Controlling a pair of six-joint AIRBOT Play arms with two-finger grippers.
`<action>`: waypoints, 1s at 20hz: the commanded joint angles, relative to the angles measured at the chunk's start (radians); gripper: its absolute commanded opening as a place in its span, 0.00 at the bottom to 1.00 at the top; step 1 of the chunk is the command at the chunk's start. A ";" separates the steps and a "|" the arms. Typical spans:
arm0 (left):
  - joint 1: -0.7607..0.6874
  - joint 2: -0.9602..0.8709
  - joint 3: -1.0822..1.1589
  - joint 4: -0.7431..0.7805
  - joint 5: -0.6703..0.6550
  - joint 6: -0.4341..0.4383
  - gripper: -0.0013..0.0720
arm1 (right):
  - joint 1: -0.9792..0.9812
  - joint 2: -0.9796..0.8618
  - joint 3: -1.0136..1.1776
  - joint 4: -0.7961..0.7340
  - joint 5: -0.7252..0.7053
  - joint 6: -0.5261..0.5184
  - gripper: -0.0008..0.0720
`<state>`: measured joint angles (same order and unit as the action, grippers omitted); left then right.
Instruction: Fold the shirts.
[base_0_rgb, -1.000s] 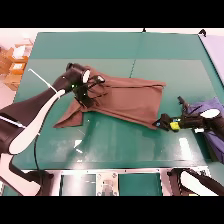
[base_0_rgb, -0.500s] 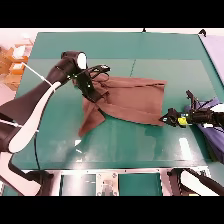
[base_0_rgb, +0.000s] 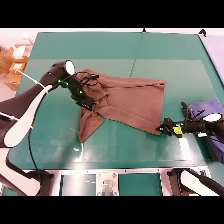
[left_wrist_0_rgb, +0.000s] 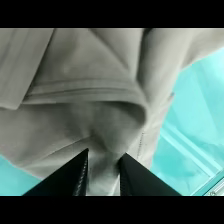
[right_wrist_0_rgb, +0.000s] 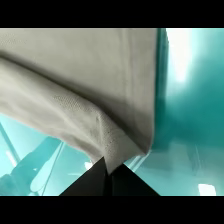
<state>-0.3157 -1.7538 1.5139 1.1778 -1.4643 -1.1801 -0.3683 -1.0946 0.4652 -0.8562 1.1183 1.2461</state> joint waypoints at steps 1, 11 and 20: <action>0.013 0.001 -0.026 0.000 0.014 0.034 0.05 | 0.001 0.001 -0.021 0.004 -0.011 0.000 0.03; 0.128 0.343 0.288 -0.049 0.017 0.012 0.05 | -0.050 0.091 0.526 0.275 0.272 0.014 0.03; 0.453 0.888 0.579 -0.104 0.394 -0.261 0.05 | -0.260 0.160 1.627 0.399 0.160 0.090 0.03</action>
<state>0.0612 -1.0321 2.0510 1.0729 -1.2480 -1.3708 -0.5671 -0.9604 1.8008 -0.4816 1.3689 1.3087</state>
